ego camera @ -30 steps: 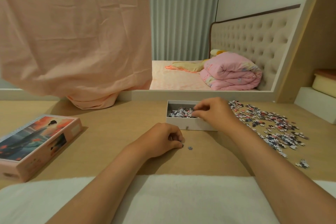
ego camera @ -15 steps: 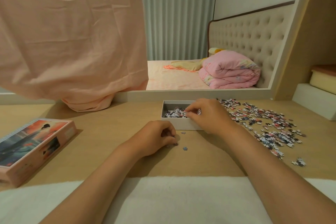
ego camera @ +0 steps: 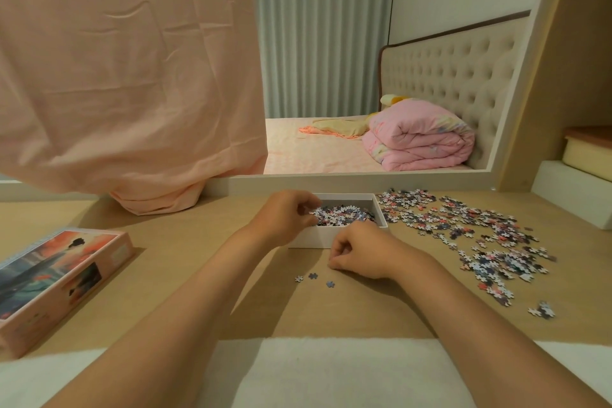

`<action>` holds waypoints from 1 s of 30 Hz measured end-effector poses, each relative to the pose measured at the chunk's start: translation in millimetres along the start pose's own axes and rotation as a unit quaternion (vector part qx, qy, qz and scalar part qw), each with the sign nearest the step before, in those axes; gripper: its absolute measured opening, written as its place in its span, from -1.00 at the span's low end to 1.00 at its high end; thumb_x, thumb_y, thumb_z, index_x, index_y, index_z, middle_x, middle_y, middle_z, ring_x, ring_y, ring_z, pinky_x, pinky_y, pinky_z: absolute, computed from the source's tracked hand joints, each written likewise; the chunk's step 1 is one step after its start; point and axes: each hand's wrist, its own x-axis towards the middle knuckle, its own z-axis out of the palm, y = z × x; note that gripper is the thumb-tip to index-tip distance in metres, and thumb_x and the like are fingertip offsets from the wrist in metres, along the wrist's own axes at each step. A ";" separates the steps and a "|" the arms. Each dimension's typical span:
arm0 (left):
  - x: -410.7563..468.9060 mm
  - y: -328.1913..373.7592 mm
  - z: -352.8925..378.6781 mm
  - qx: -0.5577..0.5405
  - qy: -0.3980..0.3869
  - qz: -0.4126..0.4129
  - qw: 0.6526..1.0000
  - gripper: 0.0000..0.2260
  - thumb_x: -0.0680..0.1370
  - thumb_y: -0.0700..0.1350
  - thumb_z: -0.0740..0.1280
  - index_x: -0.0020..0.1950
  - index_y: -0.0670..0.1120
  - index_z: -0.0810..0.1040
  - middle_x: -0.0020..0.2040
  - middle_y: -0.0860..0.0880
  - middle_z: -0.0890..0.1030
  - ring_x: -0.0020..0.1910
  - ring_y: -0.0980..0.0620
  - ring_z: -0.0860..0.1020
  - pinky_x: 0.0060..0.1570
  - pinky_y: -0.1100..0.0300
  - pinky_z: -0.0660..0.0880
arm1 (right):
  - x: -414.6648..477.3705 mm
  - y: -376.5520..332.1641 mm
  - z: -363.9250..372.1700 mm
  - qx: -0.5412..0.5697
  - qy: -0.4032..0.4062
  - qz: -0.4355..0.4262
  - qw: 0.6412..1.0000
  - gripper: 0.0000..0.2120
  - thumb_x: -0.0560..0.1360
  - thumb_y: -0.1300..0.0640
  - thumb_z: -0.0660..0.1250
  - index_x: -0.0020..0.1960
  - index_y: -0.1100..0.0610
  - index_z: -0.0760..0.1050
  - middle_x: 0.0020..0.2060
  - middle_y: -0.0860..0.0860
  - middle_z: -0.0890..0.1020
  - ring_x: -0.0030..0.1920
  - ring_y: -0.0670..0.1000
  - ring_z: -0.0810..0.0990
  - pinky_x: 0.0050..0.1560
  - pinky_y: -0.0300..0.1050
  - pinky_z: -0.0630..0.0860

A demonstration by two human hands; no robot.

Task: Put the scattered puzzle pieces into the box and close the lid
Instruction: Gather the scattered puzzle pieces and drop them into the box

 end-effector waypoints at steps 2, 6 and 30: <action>-4.0 0.3 -0.2 0.004 0.013 0.022 1.000 -0.74 0.48 -0.16 0.48 0.17 -0.05 0.65 -0.02 0.02 0.64 -0.08 0.07 0.57 -0.02 0.28 0.47 | -0.1 0.9 -0.1 0.018 -0.010 0.005 1.000 -0.95 0.47 0.08 0.45 -0.15 0.03 0.68 -0.24 -0.11 0.68 -0.18 -0.14 0.62 -0.19 -0.26 0.52; -27.6 -0.3 -7.0 0.029 0.051 0.104 0.993 -0.85 0.49 -0.18 0.45 0.01 0.01 0.65 -0.11 0.12 0.56 -0.17 0.18 0.50 -0.14 0.41 0.39 | -1.6 -1.6 0.7 0.021 0.003 -0.016 1.000 -0.94 0.44 0.14 0.43 -0.19 0.06 0.67 -0.27 -0.11 0.68 -0.23 -0.17 0.61 -0.23 -0.30 0.49; -66.5 -1.3 -3.1 0.028 -0.159 0.067 0.985 -0.86 0.49 -0.09 0.46 0.04 0.06 0.72 -0.21 0.17 0.58 -0.24 0.24 0.49 -0.21 0.47 0.35 | -14.6 -14.5 -14.6 0.122 -0.055 -0.003 0.991 -0.94 0.40 0.18 0.54 -0.20 0.06 0.67 -0.33 -0.04 0.69 -0.43 -0.17 0.55 -0.38 -0.26 0.48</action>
